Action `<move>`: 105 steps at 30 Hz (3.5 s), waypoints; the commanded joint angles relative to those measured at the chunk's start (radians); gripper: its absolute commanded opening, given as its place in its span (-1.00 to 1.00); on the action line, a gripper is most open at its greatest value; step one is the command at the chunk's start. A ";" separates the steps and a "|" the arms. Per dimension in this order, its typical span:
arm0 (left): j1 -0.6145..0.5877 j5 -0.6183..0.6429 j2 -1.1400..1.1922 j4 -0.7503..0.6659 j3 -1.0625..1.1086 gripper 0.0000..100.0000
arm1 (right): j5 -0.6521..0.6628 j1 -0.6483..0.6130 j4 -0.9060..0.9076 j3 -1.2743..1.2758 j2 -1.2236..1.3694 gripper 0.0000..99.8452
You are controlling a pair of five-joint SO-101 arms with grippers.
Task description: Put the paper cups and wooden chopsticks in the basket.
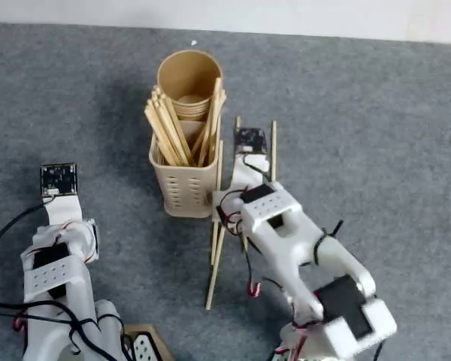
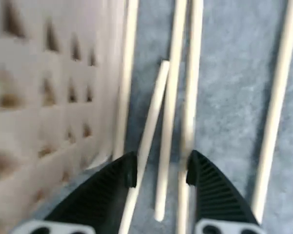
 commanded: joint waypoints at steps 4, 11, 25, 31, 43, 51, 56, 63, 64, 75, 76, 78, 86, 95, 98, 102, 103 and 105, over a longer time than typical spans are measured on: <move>0.013 -0.008 -0.015 -0.012 -0.007 -0.72 | 0.094 0.074 -0.008 -0.019 0.051 -0.65; 0.013 -0.008 -0.015 -0.012 -0.007 -0.72 | 0.130 0.171 -0.007 -0.012 0.051 -0.99; 0.013 -0.008 -0.015 -0.012 -0.007 -0.72 | 0.132 0.352 -0.012 -0.071 -0.081 -0.99; 0.013 -0.008 -0.015 -0.012 -0.007 -0.72 | 0.178 0.479 -0.012 -0.077 -0.288 -0.99; 0.013 -0.008 -0.015 -0.008 -0.007 -0.72 | 0.427 0.484 0.070 -0.071 -0.309 -0.92; 0.013 -0.008 -0.015 -0.009 -0.007 -0.72 | 0.496 0.521 0.213 -0.056 -0.309 -0.64; 0.013 -0.008 -0.015 -0.009 -0.007 -0.72 | 0.499 0.516 0.180 -0.041 -0.300 -0.64; 0.013 -0.008 -0.015 -0.011 -0.007 -0.72 | 0.540 0.490 0.179 -0.051 -0.091 -0.64; 0.013 -0.008 -0.015 -0.011 -0.007 -0.72 | 0.540 0.490 0.179 -0.051 -0.065 -0.64; 0.058 -0.009 -0.018 -0.014 0.008 -0.72 | 0.486 0.481 0.179 -0.062 -0.054 -0.64; 0.058 -0.009 -0.018 -0.014 0.008 -0.72 | 0.471 0.479 0.179 -0.061 -0.076 -0.64; 0.058 -0.009 -0.018 -0.014 0.008 -0.72 | 0.466 0.458 0.179 -0.061 -0.131 -0.64; 0.056 -0.009 -0.018 -0.014 0.008 -0.72 | 0.463 0.412 0.174 0.004 -0.226 -0.64; 0.056 -0.009 -0.021 -0.014 0.012 -0.72 | 0.463 0.415 0.013 0.094 -0.019 -0.64; 0.056 -0.009 -0.021 -0.014 0.012 -0.72 | 0.463 0.417 0.061 0.090 0.004 -0.64; 0.054 -0.009 -0.021 -0.014 0.012 -0.72 | 0.462 0.415 0.064 0.084 0.004 -0.81; 0.054 -0.009 -0.021 -0.014 0.012 -0.72 | 0.462 0.415 0.064 0.084 0.004 -0.96; 0.054 -0.009 -0.021 -0.014 0.012 -0.72 | 0.462 0.415 0.064 0.084 0.007 -0.96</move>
